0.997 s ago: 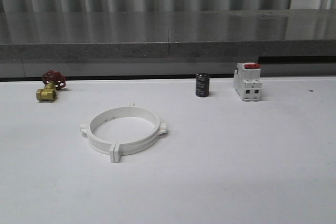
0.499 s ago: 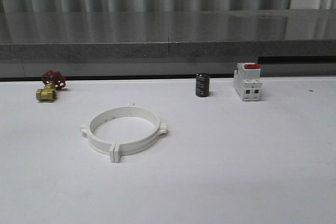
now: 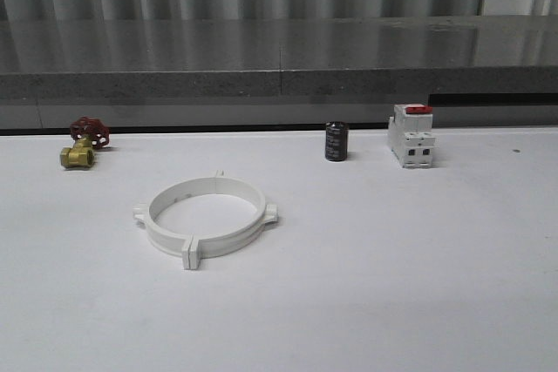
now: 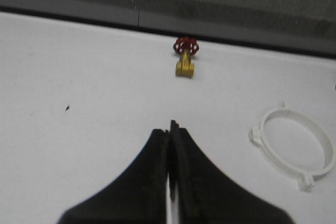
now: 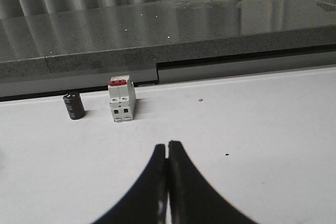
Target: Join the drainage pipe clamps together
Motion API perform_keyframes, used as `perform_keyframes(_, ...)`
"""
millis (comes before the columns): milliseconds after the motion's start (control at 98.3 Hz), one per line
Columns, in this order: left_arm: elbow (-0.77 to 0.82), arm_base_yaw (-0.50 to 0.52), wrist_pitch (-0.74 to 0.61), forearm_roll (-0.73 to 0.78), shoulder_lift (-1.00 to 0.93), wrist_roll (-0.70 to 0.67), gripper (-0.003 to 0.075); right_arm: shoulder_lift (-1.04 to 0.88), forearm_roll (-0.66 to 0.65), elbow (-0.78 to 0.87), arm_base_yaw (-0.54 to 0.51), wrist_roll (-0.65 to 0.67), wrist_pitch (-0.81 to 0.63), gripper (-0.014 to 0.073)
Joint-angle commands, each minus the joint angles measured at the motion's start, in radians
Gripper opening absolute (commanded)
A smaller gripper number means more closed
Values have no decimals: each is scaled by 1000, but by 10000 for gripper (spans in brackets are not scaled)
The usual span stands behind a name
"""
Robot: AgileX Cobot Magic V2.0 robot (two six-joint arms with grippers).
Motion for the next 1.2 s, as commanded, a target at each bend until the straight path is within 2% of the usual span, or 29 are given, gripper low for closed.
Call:
perform_keyframes(0, 16, 8, -208, -35, -22, 48, -21, -18, 2, -20, 1, -13, -83, -67)
perform_keyframes(132, 140, 11, -420, -81, -100, 143, -20, -18, 2, -20, 1, -13, -83, -67)
perform_keyframes(224, 221, 11, -478, -94, -166, 154, -20, -18, 2, -20, 1, -13, -83, -67)
perform_keyframes(570, 452, 11, -484, -95, -408, 154, -20, -18, 2, -20, 1, -13, -83, -67)
perform_keyframes(702, 504, 11, -554, -80, -406, 154, -20, -18, 2, -20, 1, -13, -83, -67)
perform_keyframes(783, 521, 11, -593, -76, -406, 154, -20, -18, 2, -20, 1, -13, -83, -67)
perform_keyframes(1190, 521, 11, -601, -67, -406, 154, -21, -18, 2, -20, 1, -13, -83, -67)
